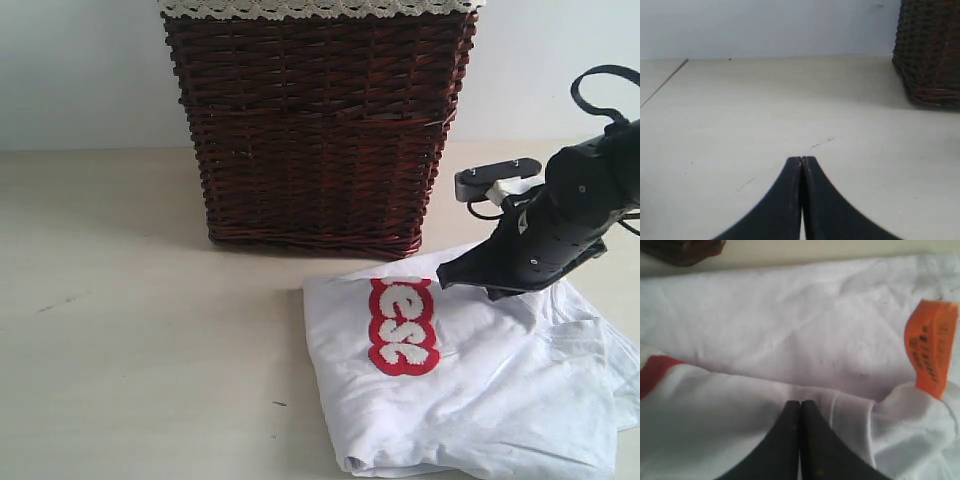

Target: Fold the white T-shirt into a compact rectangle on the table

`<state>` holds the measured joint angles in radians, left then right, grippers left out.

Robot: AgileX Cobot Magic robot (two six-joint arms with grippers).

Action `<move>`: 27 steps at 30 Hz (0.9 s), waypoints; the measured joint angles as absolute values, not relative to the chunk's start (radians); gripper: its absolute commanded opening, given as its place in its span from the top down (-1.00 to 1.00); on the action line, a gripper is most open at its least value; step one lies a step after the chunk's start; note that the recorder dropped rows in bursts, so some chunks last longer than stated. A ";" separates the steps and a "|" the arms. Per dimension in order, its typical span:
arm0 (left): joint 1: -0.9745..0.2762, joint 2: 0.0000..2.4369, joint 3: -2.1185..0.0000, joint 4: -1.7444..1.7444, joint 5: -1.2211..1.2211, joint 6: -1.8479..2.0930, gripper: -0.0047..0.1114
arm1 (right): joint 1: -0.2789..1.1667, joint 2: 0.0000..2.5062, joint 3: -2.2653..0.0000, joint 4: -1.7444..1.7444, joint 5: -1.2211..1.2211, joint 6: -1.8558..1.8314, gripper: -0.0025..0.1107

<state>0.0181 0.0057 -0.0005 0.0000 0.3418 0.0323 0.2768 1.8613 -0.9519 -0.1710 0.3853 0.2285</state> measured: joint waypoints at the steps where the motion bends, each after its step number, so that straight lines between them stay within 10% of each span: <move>1: 0.018 0.006 0.000 0.000 0.342 0.032 0.91 | 0.277 1.874 -0.952 -0.173 0.378 0.230 0.96; 27: 0.018 0.006 0.000 0.000 0.342 0.032 0.91 | 0.457 1.569 -0.852 -0.057 0.366 0.151 0.96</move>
<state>0.0181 0.0057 -0.0005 0.0000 0.3418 0.0323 0.4573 1.5686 -0.8516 -0.0574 0.3663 0.1512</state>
